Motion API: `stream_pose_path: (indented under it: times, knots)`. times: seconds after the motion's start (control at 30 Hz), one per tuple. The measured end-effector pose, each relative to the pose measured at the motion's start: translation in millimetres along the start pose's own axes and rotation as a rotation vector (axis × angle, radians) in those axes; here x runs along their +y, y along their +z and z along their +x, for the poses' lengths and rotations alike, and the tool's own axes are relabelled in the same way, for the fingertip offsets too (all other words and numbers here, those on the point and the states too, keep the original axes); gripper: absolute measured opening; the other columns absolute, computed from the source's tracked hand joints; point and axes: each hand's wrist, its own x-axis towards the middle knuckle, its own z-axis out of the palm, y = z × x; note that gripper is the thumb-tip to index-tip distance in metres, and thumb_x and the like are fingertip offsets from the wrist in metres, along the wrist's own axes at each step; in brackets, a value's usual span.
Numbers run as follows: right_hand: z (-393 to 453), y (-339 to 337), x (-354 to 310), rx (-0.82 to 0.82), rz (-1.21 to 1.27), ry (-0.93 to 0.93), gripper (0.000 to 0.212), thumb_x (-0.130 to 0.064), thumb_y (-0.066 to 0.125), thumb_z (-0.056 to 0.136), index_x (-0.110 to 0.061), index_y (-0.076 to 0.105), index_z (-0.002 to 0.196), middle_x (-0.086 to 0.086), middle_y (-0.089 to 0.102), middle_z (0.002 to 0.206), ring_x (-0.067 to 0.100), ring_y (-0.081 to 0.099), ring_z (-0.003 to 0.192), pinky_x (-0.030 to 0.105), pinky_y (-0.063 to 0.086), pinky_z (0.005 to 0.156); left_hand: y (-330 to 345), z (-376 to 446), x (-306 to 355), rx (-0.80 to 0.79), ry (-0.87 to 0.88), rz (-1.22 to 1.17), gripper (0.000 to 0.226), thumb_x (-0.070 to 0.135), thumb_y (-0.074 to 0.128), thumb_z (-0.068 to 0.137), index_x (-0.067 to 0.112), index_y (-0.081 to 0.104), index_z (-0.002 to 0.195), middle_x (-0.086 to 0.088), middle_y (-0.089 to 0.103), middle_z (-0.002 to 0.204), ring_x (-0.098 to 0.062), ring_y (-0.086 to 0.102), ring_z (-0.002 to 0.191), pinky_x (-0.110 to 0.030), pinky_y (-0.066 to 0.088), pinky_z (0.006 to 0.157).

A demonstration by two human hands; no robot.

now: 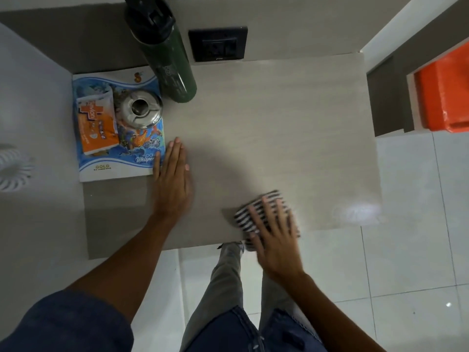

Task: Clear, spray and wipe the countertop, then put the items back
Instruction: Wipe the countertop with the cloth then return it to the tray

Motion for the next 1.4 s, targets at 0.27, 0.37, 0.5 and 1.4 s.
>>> stream_pose_path:
  times: [0.27,0.37,0.5,1.4]
  knots:
    - [-3,-56,155,0.079,0.058,0.519,0.071,-0.051,0.023,0.113,-0.021,0.019,0.177,0.013,0.006,0.185,0.042,0.005,0.171,0.069,0.015,0.133,2,-2,-3,-0.047,-0.001,0.030,0.056,0.027,0.024,0.119,0.010,0.026,0.173,-0.009,0.025,0.183,-0.023,0.019,0.172,-0.053,0.016,0.141]
    - [27,-83,188,0.050,0.093,0.628,0.073,-0.056,0.018,0.111,-0.027,0.009,0.177,0.009,0.002,0.186,0.036,0.001,0.172,0.070,0.002,0.134,2,-2,-2,-0.051,-0.007,0.031,0.057,0.027,0.023,0.119,0.009,0.026,0.172,-0.010,0.025,0.183,-0.024,0.019,0.172,-0.054,0.017,0.141]
    - [98,-111,197,0.087,0.155,0.727,0.078,-0.064,0.013,0.111,-0.025,-0.002,0.177,0.008,-0.001,0.186,0.035,-0.007,0.172,0.067,-0.005,0.135,3,-3,-2,-0.058,-0.011,0.026,0.057,0.026,0.025,0.118,0.007,0.026,0.172,-0.010,0.024,0.183,-0.024,0.018,0.172,-0.055,0.014,0.141]
    - [123,-24,-12,0.108,0.004,-0.189,0.068,-0.055,0.030,0.115,-0.027,0.021,0.176,0.005,0.006,0.186,0.031,0.005,0.173,0.062,0.004,0.137,7,-2,-3,-0.061,-0.032,0.011,0.058,0.029,0.024,0.118,0.009,0.026,0.172,-0.009,0.026,0.182,-0.022,0.018,0.172,-0.053,0.011,0.142]
